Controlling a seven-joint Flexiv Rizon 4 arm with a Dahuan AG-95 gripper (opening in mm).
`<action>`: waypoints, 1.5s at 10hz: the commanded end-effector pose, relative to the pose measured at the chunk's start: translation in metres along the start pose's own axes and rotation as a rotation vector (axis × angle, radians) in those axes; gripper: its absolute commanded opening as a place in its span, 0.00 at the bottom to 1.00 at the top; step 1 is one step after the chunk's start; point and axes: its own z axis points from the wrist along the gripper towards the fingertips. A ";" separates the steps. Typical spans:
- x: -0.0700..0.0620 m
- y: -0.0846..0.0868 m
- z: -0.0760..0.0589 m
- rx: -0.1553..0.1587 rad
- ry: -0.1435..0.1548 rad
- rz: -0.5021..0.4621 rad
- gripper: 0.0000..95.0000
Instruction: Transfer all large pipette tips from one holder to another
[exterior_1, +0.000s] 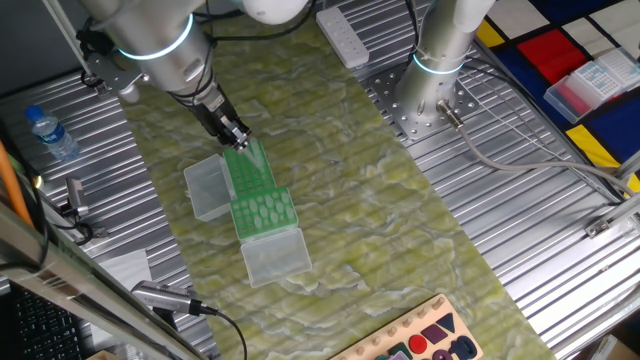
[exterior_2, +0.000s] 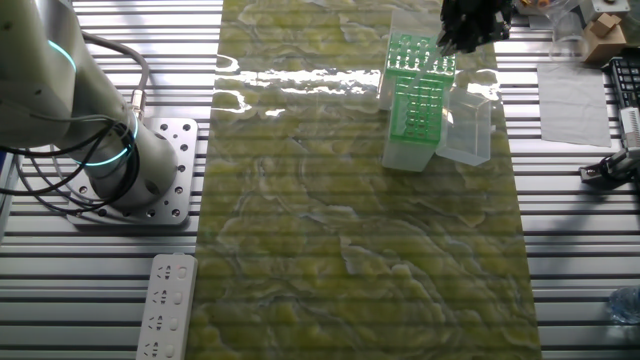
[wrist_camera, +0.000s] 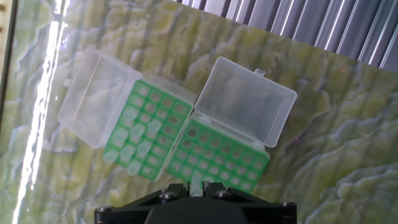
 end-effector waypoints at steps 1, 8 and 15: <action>0.001 0.000 0.003 0.002 -0.006 -0.001 0.00; 0.004 0.001 0.015 0.007 -0.034 -0.022 0.60; -0.041 0.025 0.011 -0.006 -0.054 0.110 0.40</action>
